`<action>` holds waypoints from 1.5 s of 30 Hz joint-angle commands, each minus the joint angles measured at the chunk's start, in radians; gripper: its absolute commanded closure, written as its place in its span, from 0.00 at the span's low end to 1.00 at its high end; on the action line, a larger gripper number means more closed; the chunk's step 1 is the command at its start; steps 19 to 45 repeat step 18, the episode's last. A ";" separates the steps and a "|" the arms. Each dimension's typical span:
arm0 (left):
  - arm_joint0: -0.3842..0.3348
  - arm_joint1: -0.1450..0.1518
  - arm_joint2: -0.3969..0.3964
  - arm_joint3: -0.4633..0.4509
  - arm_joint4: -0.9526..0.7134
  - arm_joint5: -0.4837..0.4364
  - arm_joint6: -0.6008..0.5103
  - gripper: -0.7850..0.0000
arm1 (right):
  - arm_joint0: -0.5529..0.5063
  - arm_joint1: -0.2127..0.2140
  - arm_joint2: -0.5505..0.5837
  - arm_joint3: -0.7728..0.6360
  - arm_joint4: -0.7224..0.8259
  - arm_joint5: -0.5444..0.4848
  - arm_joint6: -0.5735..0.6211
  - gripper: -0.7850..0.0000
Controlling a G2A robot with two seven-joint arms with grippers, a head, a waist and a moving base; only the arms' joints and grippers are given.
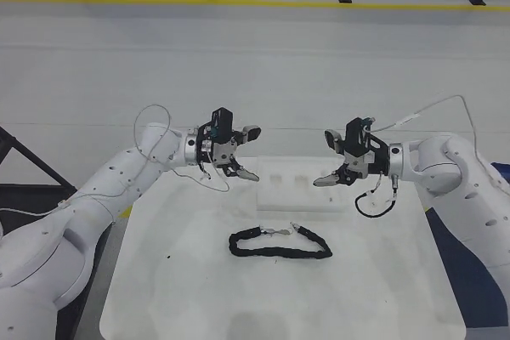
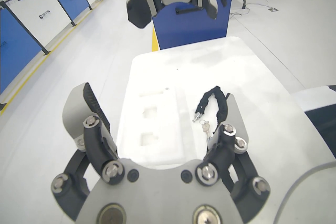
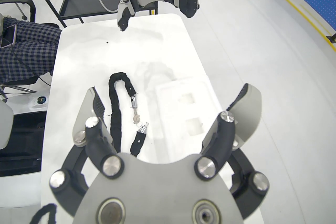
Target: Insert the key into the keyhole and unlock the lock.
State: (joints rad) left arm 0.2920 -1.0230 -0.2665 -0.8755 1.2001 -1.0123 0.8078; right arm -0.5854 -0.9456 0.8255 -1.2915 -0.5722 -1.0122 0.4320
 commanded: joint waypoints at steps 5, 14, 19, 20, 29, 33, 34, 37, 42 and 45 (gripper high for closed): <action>-0.081 0.039 0.064 -0.033 -0.150 0.000 0.000 0.00 | 0.120 -0.008 -0.075 0.066 0.059 0.000 0.029 0.00; -0.118 0.070 0.097 -0.063 -0.189 0.000 0.000 0.00 | 0.177 -0.008 -0.128 0.107 0.092 0.000 0.038 0.00; -0.118 0.069 0.096 -0.063 -0.189 0.000 0.000 0.00 | 0.176 -0.008 -0.127 0.106 0.092 0.000 0.038 0.00; -0.118 0.069 0.096 -0.063 -0.189 0.000 0.000 0.00 | 0.176 -0.008 -0.127 0.106 0.092 0.000 0.038 0.00; -0.118 0.069 0.096 -0.063 -0.189 0.000 0.000 0.00 | 0.176 -0.008 -0.127 0.106 0.092 0.000 0.038 0.00; -0.118 0.069 0.096 -0.063 -0.189 0.000 0.000 0.00 | 0.176 -0.008 -0.127 0.106 0.092 0.000 0.038 0.00; -0.118 0.069 0.096 -0.063 -0.189 0.000 0.000 0.00 | 0.176 -0.008 -0.127 0.106 0.092 0.000 0.038 0.00; -0.118 0.069 0.096 -0.063 -0.189 0.000 0.000 0.00 | 0.176 -0.008 -0.127 0.106 0.092 0.000 0.038 0.00; -0.118 0.069 0.096 -0.063 -0.189 0.000 0.000 0.00 | 0.176 -0.008 -0.127 0.106 0.092 0.000 0.038 0.00; -0.118 0.069 0.096 -0.063 -0.189 0.000 0.000 0.00 | 0.176 -0.008 -0.127 0.106 0.092 0.000 0.038 0.00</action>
